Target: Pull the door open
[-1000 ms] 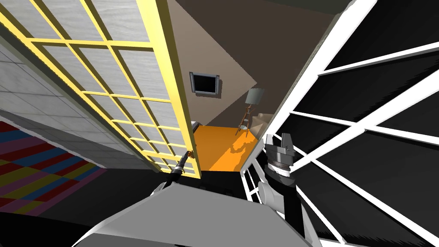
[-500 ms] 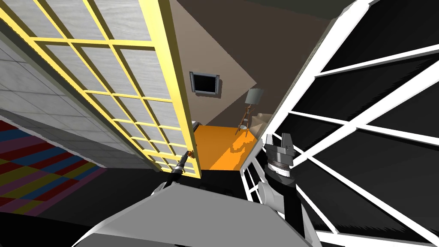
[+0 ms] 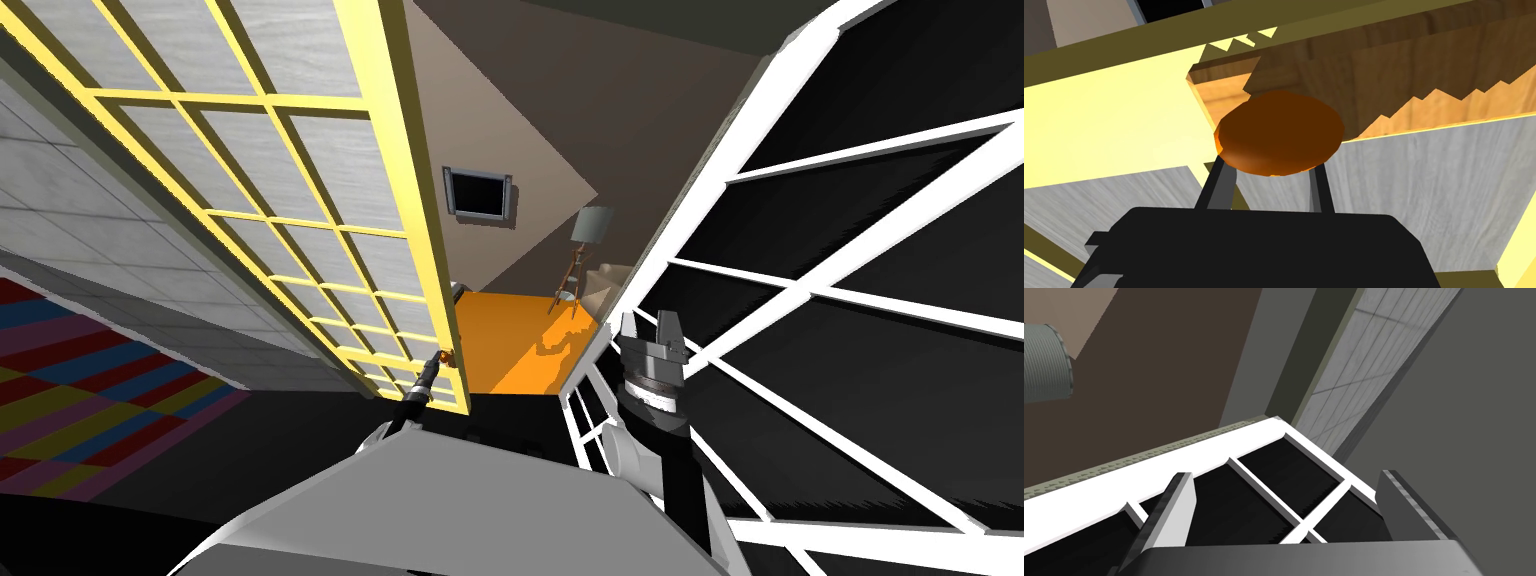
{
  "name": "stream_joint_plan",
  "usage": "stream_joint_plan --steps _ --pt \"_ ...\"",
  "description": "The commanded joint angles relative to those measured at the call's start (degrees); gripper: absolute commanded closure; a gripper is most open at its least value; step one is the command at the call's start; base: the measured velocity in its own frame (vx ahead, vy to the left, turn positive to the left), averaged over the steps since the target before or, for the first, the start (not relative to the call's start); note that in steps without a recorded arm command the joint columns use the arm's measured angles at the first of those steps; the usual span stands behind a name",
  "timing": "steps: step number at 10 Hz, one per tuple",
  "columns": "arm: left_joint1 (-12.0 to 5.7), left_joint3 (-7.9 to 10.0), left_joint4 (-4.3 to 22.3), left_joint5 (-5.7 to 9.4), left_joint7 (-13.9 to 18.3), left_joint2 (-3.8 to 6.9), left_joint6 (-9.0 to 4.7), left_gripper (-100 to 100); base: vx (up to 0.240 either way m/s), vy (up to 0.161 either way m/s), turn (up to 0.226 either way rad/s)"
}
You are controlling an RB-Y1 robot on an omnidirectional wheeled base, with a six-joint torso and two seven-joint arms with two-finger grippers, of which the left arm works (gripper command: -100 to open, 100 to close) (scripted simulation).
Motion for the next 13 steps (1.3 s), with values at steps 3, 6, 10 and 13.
stream_joint_plan --steps 3,6,10,13 --pt "0.36 -1.7 -1.12 -0.54 0.66 -1.39 0.47 100 -0.013 -0.001 0.003" --pt "0.01 -2.47 -0.94 0.5 3.03 -1.31 0.58 100 -0.017 0.012 -0.019" --pt "0.01 -2.47 -0.94 0.5 3.03 -1.31 0.58 100 -0.003 -0.003 0.005" --pt "0.01 -2.47 -0.94 0.5 3.03 -1.31 0.58 100 -0.003 0.001 -0.015"
